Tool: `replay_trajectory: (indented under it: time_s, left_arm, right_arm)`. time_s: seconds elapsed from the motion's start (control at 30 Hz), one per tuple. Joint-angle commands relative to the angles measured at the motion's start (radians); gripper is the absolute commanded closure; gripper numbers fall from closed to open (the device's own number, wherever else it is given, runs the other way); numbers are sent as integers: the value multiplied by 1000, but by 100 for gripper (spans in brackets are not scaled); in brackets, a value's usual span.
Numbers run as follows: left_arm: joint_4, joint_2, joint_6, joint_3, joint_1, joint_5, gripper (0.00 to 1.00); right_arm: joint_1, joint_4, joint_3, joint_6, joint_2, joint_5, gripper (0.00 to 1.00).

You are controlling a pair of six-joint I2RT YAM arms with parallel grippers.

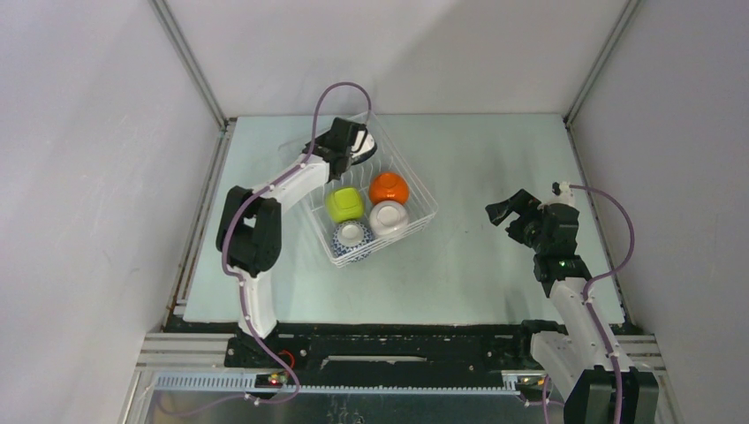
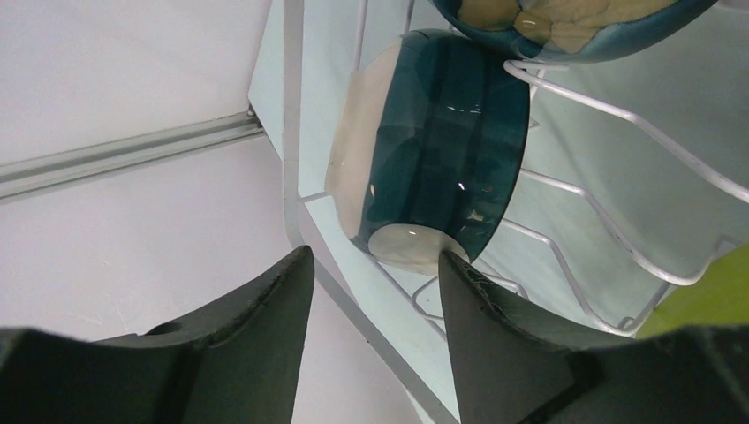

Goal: Unload the bowls from the dish rack

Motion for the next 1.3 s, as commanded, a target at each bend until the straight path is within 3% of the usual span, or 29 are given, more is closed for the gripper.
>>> replay_trajectory:
  time_s: [0.0,0.07,0.2,0.3,0.73,0.97,1.27]
  left_arm:
    - [75,-43,5,-31,18,-4,37]
    - [70,-39,4,-36,18,7,36]
    - [36,-39,2,-42,16,47,10]
    - [18,-51,0,-46,17,78,5]
    - [-79,-2,9,-11,16,109,3]
    - [-219,19,-7,52,20,214,0]
    - [-263,109,-30,119,31,212,0]
  right_arm:
    - [-4,24,-4,-7,-4,-9,0]
    - [-4,24,-4,-8,-5,-10,0]
    - [-4,24,-4,-7,-7,-11,0]
    - [-4,24,-4,-7,-4,-15,0]
    - [-4,24,-4,-6,-4,-14,0]
    - [-4,24,-4,-5,-1,-15,0]
    - [-4,46,-4,-6,4,-13,0]
